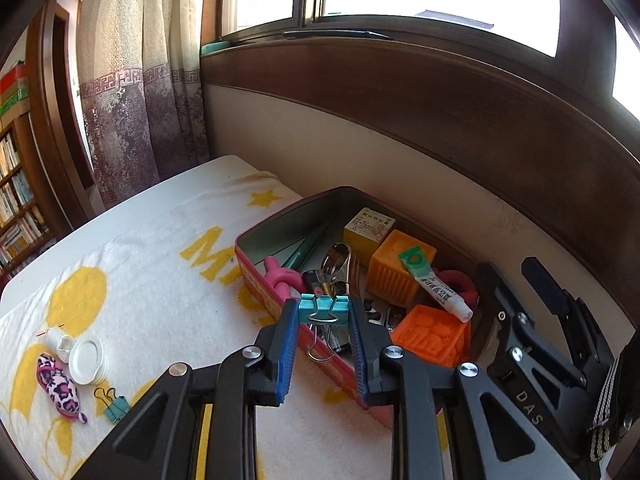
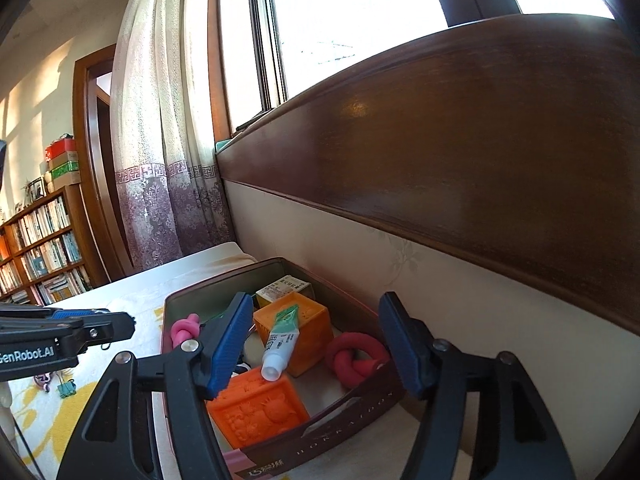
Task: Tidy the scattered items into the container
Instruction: 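Lower the teal binder clip into the tin and open the left gripper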
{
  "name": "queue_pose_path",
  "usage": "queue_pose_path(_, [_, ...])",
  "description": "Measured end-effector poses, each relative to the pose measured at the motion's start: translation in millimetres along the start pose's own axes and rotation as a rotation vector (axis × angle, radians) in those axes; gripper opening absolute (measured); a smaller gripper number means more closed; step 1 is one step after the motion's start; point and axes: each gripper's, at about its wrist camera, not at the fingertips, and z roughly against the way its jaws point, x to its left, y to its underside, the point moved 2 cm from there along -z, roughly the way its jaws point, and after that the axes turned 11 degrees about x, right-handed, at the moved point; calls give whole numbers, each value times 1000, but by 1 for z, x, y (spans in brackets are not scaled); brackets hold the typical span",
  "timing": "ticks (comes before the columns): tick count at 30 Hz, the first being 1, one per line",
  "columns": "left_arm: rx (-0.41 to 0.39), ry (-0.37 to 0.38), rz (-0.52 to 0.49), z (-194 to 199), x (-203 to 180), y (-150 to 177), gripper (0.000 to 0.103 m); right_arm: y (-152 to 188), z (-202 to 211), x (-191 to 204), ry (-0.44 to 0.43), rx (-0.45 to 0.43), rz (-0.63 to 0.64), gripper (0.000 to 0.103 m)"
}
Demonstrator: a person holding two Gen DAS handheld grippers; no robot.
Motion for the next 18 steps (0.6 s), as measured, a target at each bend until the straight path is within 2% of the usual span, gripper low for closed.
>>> queue_pose_path(7, [20,23,-24,-20,-15,-14,25,1,-1,-3,-23,7,-20,70])
queue_pose_path(14, [37,53,-6,-36,-12,-22,27,1,-3,-6,-31,10,-34,70])
queue_pose_path(16, [42,70,11,-37,-9,-22,48,1,-3,-5,-31,12,-29,70])
queue_pose_path(17, [29,58,30,-36,-6,-22,67,1,-4,-5,-30,12,-28,70])
queue_pose_path(18, [6,54,48,-34,-2,-21,79,1,-4,-6,-29,11,-32,72])
